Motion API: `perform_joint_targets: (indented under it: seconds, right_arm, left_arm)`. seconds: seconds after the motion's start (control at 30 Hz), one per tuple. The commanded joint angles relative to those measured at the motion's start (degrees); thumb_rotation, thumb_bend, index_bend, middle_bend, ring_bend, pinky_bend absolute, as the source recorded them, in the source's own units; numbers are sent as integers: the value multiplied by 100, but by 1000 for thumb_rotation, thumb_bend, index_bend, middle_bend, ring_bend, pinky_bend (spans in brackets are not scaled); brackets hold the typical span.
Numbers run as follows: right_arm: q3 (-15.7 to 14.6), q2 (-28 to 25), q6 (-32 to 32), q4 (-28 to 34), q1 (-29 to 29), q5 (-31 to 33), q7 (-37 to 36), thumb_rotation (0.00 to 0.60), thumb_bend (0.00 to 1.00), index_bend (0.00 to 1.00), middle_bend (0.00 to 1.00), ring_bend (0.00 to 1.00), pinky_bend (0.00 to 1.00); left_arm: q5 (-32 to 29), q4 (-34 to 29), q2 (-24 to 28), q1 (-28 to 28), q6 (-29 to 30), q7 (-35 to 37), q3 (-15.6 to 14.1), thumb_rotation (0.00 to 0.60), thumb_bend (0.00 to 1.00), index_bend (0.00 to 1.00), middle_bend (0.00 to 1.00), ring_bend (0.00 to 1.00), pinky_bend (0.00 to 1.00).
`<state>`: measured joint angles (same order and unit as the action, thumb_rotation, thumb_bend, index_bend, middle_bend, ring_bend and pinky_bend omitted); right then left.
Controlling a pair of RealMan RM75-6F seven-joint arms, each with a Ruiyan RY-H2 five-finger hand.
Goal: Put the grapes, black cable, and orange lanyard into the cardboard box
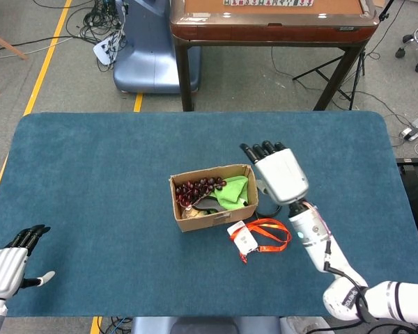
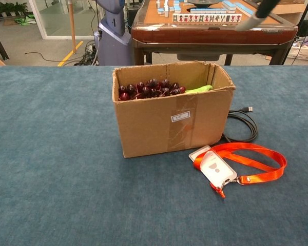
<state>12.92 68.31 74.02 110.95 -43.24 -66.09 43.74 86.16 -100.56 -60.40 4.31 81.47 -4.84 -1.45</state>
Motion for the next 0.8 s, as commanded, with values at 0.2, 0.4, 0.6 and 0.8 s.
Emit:
perform_joint_targets:
  seconds: [0.2,0.4,0.6,0.8]
  right_arm:
    - [-527,-577,-171,-464,578,-354,-763,600,56,289,552,507,648]
    - [-848,-450,-587,-1049,666,-644,-1066,600,114,353,694,673,833]
    - [-992,-43,-865,-1767,683,-737,-1098,600,201,398,823,807,917]
    - [-1088,326,-1313,-2416,612,-798,-1361,600,211,418,953,949,1000]
  left_arm:
    - [28,39,-45,2,31,-13,14,600,9,171,135,136,356]
    - [12,38,-51,-2,30,-29,18,600,9,173,135,136,356]
    - [12,31,-35,-19,51,-10,14,600,8,222,135,136,356]
    - [-25,20,-28,-31,55,-27,21,600,9,307,138,138,356]
